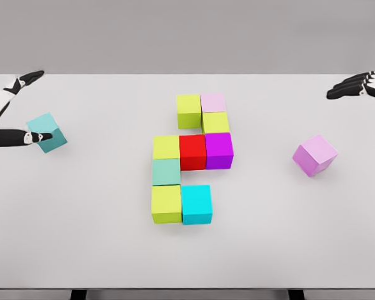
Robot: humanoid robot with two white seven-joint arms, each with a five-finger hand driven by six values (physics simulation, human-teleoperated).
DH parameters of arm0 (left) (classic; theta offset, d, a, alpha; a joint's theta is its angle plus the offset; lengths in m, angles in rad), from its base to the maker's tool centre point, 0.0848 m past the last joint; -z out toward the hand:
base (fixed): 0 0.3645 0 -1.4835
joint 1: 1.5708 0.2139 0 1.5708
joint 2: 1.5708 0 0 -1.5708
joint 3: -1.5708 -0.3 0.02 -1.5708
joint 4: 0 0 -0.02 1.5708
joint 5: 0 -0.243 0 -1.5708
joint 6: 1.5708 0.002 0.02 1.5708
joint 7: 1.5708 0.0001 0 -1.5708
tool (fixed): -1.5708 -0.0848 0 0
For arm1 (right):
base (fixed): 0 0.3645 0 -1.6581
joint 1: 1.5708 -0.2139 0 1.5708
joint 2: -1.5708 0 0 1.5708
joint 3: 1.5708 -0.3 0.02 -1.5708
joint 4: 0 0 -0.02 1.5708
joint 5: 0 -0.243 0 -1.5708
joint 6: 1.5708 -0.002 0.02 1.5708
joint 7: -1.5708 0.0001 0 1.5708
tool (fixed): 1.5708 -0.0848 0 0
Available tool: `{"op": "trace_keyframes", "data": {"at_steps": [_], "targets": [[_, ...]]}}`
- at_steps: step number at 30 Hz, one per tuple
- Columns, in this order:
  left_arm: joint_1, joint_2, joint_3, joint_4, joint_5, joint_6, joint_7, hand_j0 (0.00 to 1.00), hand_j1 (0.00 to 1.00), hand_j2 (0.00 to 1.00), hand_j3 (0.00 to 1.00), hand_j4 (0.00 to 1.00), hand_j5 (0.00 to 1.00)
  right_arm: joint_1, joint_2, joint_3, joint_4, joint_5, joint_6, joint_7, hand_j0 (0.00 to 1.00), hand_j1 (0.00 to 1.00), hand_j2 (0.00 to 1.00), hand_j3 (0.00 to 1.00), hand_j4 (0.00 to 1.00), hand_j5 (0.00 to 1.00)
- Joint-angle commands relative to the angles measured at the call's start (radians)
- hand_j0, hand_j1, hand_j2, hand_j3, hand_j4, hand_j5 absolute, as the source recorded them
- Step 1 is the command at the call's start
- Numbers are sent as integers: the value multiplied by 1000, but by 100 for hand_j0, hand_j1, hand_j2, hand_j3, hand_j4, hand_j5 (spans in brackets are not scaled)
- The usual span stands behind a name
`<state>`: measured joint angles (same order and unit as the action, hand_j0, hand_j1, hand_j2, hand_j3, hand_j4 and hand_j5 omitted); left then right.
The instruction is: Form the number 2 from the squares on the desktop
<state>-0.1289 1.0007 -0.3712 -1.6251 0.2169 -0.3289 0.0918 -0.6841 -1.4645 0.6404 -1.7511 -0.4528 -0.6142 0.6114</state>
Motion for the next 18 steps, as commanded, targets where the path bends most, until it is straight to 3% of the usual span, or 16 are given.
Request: {"op": "trace_keyframes", "data": {"at_steps": [1, 3, 6, 11, 14, 18], "targets": [[0, 1, -3, -1, 30, 168, 0, 100, 100, 100, 100, 100, 100, 0, -10, -1, -2, 3, 3, 0, 100, 100, 100, 100, 100, 100], [5, 1, -3, 4, 56, 243, 0, 100, 100, 100, 100, 100, 100, -2, 42, -15, -2, 71, 3, 0, 100, 100, 100, 100, 100, 100], [-3, 1, 3, 10, 59, 280, 0, 100, 100, 100, 100, 100, 100, -2, 102, -39, -2, 166, 102, 0, 100, 100, 100, 100, 100, 100], [-11, 3, -3, -13, 50, 484, -1, 100, 100, 100, 100, 100, 100, 5, 128, -38, -2, 180, 194, 0, 100, 100, 100, 100, 100, 100], [-14, 3, -8, -13, 24, 488, -1, 100, 100, 100, 100, 100, 100, 9, 145, -31, -2, 226, 202, 0, 100, 100, 100, 100, 100, 100], [-18, -8, -9, -4, 9, 487, 0, 100, 100, 100, 100, 100, 100, 15, 236, -27, -2, 307, 203, 0, 100, 100, 100, 100, 100, 100]]}}
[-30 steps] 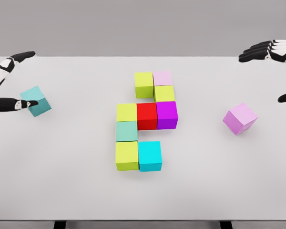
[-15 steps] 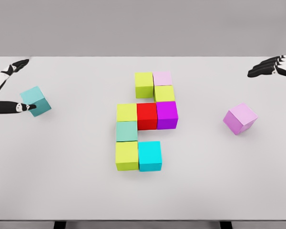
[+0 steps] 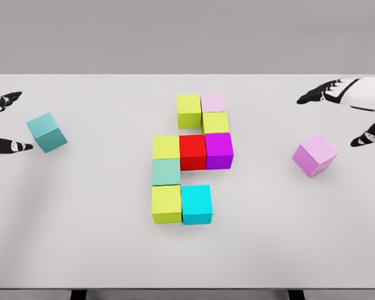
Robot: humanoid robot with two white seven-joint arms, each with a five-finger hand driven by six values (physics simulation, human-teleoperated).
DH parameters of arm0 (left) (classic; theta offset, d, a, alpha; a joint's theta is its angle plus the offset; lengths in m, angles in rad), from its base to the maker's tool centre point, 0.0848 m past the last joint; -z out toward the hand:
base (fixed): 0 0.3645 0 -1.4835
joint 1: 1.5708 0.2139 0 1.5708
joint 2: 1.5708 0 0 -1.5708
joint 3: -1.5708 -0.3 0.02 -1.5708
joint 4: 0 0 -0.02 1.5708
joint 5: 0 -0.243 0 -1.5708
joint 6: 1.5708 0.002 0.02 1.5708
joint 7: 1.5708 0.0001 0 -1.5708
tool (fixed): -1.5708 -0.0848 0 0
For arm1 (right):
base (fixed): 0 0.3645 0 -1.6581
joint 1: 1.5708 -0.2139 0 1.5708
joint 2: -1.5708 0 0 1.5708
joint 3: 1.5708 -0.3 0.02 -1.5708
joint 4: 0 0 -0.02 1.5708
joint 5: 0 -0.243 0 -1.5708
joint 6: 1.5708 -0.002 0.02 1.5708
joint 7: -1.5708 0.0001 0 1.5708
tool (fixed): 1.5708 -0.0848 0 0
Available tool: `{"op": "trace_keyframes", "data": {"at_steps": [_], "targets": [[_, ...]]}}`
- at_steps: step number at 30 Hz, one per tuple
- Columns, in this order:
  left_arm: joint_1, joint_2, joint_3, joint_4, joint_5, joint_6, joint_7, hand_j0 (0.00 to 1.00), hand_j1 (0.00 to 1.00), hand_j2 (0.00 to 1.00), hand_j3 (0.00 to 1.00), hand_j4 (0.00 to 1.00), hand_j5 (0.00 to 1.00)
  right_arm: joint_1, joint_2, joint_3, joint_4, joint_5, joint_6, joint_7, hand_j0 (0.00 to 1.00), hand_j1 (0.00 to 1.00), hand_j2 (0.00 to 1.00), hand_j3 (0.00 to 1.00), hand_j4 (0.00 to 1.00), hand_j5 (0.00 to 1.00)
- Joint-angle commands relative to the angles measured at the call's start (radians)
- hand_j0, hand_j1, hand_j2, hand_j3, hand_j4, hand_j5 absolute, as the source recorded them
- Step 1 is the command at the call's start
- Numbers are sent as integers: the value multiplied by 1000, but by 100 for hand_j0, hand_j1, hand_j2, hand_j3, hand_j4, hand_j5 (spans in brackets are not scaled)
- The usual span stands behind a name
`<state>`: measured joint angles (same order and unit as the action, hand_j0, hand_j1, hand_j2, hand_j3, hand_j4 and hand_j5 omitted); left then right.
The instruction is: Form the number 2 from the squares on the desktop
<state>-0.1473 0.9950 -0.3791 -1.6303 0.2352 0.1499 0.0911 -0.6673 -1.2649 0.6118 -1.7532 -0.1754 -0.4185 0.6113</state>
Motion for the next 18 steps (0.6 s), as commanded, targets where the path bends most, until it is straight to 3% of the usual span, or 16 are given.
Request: {"op": "trace_keyframes", "data": {"at_steps": [1, 5, 11, 18], "targets": [[0, -7, -1, 1, -10, 8, 1, 100, 100, 100, 100, 100, 100, 0, 51, 2, 0, 33, 7, 0, 100, 100, 100, 100, 100, 100], [0, -25, -3, 3, -8, 11, 1, 100, 100, 100, 100, 100, 100, 2, 65, 3, 0, 106, 58, 0, 100, 100, 100, 100, 100, 100], [-2, -62, 5, 32, -2, 11, 3, 100, 100, 100, 100, 100, 100, 14, 71, 14, 8, 114, 58, 0, 100, 100, 100, 100, 100, 100], [-20, -130, 6, 56, -5, 46, 3, 100, 100, 100, 100, 100, 100, 35, 84, 42, 81, 162, 60, 0, 100, 100, 100, 100, 100, 100]]}}
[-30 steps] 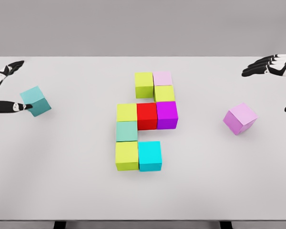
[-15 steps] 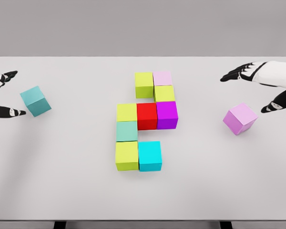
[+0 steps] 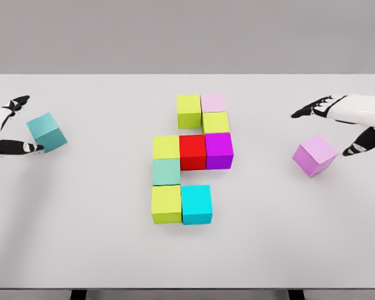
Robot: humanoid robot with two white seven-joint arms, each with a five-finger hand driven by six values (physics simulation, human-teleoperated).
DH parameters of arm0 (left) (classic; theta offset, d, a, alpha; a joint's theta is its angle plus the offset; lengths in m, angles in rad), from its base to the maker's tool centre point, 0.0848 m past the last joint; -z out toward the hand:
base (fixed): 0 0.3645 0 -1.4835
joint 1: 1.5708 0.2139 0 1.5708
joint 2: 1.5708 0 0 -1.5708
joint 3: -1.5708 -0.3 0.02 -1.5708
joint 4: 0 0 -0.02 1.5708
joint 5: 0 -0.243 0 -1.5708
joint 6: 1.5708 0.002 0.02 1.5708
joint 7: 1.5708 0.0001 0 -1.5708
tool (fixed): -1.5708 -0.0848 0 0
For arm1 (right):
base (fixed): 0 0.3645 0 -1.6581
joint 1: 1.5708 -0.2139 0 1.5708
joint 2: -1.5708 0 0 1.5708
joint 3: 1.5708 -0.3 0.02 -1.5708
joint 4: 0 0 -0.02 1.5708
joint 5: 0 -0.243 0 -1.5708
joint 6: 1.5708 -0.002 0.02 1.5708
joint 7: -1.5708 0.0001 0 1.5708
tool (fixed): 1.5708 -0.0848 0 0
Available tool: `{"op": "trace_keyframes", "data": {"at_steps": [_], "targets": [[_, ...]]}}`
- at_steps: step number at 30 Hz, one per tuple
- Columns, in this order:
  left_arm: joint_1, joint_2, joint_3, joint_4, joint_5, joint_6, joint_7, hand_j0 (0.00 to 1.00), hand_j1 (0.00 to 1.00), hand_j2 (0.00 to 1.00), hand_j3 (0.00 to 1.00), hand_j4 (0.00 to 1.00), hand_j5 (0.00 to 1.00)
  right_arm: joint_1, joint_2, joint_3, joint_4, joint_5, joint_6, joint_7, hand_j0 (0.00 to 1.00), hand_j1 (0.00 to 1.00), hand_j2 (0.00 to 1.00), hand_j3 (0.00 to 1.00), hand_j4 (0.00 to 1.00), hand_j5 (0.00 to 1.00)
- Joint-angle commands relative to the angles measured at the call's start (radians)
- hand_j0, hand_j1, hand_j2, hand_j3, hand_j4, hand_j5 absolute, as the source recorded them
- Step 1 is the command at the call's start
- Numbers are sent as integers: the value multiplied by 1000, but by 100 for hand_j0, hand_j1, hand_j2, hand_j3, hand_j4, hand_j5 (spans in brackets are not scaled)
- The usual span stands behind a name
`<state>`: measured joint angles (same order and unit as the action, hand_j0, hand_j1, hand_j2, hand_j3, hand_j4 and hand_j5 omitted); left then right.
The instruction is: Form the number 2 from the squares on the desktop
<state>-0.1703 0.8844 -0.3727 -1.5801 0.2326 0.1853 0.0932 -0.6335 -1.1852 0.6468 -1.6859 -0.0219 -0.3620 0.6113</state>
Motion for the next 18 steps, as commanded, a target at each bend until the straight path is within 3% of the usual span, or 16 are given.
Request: {"op": "trace_keyframes", "data": {"at_steps": [1, 7, 18], "targets": [[0, -30, 1, 14, -2, 19, 0, 100, 100, 100, 100, 100, 100, 0, 6, 11, 20, 14, 3, 0, 100, 100, 100, 100, 100, 100], [-3, -50, 5, 28, -2, 26, 0, 100, 100, 100, 100, 100, 100, 0, 48, 16, 43, 68, 25, 0, 100, 100, 100, 100, 100, 100], [-23, -82, -8, 54, -7, 46, 0, 99, 99, 99, 99, 99, 99, 21, 52, 37, 66, 94, 25, 0, 100, 100, 100, 100, 100, 100]]}}
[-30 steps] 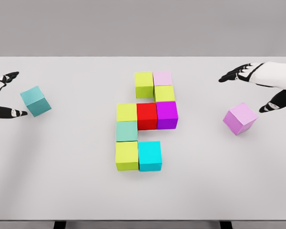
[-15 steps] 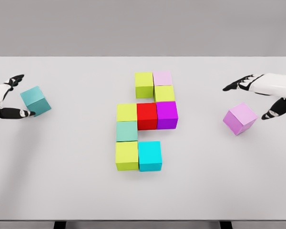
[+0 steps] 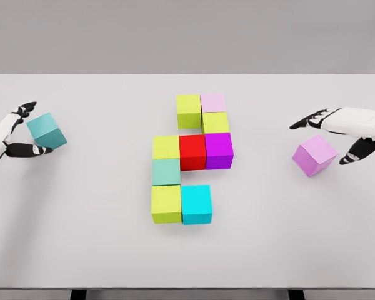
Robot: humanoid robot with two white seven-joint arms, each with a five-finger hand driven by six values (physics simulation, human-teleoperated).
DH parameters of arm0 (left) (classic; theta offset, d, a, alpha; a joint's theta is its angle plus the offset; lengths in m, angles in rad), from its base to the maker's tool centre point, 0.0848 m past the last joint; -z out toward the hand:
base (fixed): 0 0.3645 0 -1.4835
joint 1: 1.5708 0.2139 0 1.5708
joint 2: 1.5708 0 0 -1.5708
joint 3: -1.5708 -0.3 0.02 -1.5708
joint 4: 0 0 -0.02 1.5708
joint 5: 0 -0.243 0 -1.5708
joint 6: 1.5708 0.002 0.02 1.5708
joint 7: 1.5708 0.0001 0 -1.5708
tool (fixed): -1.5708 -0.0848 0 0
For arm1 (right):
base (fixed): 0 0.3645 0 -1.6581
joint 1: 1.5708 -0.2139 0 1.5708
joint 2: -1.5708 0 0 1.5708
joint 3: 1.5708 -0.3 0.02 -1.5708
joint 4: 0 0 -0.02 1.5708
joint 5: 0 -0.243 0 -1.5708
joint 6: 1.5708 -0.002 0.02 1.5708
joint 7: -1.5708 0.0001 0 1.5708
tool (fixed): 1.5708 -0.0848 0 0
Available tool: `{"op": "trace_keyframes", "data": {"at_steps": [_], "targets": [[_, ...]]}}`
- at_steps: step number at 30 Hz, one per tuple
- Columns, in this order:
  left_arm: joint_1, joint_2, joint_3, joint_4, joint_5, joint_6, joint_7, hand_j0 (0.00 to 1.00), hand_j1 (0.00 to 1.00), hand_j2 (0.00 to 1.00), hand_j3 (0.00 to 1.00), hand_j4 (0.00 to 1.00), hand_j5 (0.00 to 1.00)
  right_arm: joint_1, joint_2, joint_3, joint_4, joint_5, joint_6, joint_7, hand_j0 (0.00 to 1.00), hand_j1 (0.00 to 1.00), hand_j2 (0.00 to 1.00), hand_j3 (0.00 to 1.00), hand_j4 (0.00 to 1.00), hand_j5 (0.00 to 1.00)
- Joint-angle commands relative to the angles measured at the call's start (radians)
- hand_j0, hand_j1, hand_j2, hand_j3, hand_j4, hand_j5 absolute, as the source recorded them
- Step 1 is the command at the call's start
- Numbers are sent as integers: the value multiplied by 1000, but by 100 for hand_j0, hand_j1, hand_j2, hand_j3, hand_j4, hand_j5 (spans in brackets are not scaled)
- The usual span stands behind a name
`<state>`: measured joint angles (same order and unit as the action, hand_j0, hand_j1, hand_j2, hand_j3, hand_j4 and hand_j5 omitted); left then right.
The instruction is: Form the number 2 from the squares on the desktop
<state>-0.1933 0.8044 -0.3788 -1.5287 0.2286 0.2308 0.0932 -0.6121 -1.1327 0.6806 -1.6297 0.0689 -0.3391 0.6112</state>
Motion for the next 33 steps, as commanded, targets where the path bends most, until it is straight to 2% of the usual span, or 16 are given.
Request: {"op": "trace_keyframes", "data": {"at_steps": [1, 3, 11, 17, 25, 29, 31, 33], "targets": [[0, -2, -2, 2, -3, 1, 0, 99, 99, 99, 99, 99, 99, 0, 11, 5, 30, 9, 2, 0, 100, 100, 100, 100, 100, 100], [0, -8, -2, 2, -2, -1, 0, 99, 99, 99, 99, 99, 99, 0, 36, 10, 37, 38, 2, 0, 100, 100, 100, 100, 100, 100], [-8, -19, -3, 13, -3, -1, -1, 99, 99, 99, 99, 99, 99, 12, 54, 11, 34, 40, -1, 0, 100, 100, 100, 100, 100, 100], [-21, -31, -18, 33, -3, -1, -1, 98, 98, 98, 98, 98, 98, 11, 51, 10, 21, 40, -1, 0, 100, 100, 100, 100, 100, 100], [-44, -39, -38, 62, -3, -1, -1, 97, 97, 97, 97, 97, 97, 11, 51, 20, 53, 97, -1, 0, 100, 100, 100, 100, 100, 100], [-44, -43, -41, 62, -3, -1, -1, 89, 89, 89, 89, 89, 89, 0, 70, 27, 99, 114, -3, 0, 100, 100, 100, 100, 100, 100], [-43, -43, -41, 62, -3, -1, -1, 84, 84, 84, 84, 84, 84, -8, 106, 30, 123, 150, -1, 0, 100, 100, 100, 100, 100, 100], [-43, -43, -46, 62, -2, -1, -1, 74, 74, 74, 74, 74, 74, -23, 134, 39, 155, 172, -3, 0, 100, 100, 100, 100, 100, 100]]}}
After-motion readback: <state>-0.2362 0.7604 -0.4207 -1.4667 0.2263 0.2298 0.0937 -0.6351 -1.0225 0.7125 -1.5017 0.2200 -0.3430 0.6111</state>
